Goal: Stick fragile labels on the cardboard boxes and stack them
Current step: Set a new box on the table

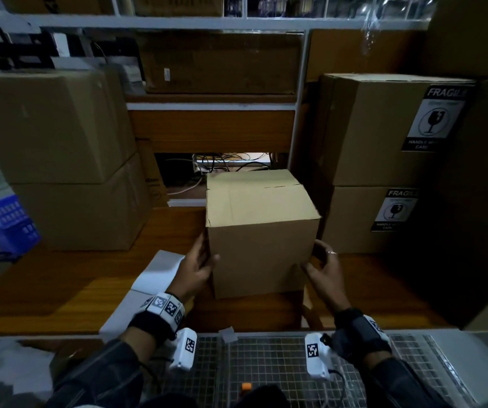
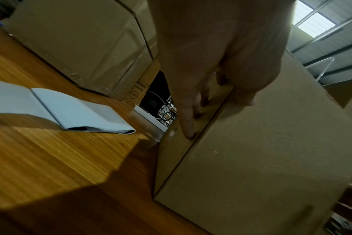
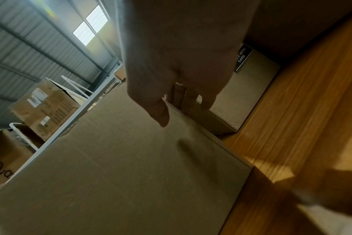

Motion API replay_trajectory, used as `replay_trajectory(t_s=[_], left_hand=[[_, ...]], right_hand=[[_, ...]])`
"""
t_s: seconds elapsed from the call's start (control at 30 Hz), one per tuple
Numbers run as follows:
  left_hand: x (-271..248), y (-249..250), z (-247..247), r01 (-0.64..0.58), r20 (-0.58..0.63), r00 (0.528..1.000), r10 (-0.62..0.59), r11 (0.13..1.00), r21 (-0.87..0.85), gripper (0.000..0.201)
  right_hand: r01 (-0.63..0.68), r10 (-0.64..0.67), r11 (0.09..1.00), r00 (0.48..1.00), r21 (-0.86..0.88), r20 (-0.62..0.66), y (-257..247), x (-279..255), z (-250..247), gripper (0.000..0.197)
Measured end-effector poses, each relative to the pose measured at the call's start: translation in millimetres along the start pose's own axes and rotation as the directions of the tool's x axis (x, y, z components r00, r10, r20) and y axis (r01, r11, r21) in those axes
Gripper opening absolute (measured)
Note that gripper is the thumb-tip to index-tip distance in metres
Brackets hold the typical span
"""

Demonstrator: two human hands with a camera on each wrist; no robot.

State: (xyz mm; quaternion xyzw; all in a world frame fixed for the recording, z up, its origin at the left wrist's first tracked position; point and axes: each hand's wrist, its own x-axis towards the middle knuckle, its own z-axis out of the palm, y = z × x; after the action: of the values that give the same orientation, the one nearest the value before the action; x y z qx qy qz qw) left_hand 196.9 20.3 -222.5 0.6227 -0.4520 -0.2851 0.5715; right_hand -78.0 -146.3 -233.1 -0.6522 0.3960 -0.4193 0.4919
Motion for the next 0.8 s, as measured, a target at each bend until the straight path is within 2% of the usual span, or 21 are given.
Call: replay_trajectory(t_s=[0.23,0.33,0.43,0.5,0.57,0.67,0.73,0.8], left_hand=[[1.2,2.6,-0.6,-0.006,0.050,0.999,0.005,1.000,0.013,0.068],[-10.5,0.1,-5.4,-0.010,0.007,1.000,0.009,0.989,0.150,0.069],[-31.7,-20.0,-23.6,0.006,-0.079,0.996,0.028,0.917,0.398,0.066],[-49.5,-38.9,-40.9,0.024,-0.143,0.988,0.056,0.865,0.502,0.056],[-69.1,-57.4,-61.1,0.092,-0.219,0.975,0.041,0.821,0.564,0.050],[-91.0,-79.2,-86.1,0.189,-0.211,0.975,-0.067,0.748,0.636,0.052],[-103.2,-92.1,-100.2,0.223,-0.159,0.975,-0.156,0.686,0.692,0.059],[-112.2,-104.4,-113.6,0.209,-0.119,0.976,-0.182,0.642,0.738,0.079]], right_hand=[[0.036,-0.037,0.998,0.999,-0.059,-0.018,8.2,-17.8,-8.0,0.058],[0.003,-0.007,0.996,0.999,-0.095,-0.042,14.8,-30.9,-9.9,0.054],[-0.012,0.008,0.989,0.999,-0.149,-0.032,26.0,-54.9,-7.1,0.035],[0.022,-0.012,0.984,0.998,-0.176,0.056,30.9,-74.6,-1.3,0.022],[0.076,-0.033,0.972,0.981,-0.223,0.190,33.5,-92.1,11.8,0.019],[0.187,-0.065,0.940,0.920,-0.287,0.387,32.7,-110.3,44.3,0.019],[0.272,-0.108,0.922,0.866,-0.277,0.489,28.1,-115.8,74.4,0.016],[0.367,-0.172,0.899,0.798,-0.239,0.577,19.9,-117.0,108.2,0.012]])
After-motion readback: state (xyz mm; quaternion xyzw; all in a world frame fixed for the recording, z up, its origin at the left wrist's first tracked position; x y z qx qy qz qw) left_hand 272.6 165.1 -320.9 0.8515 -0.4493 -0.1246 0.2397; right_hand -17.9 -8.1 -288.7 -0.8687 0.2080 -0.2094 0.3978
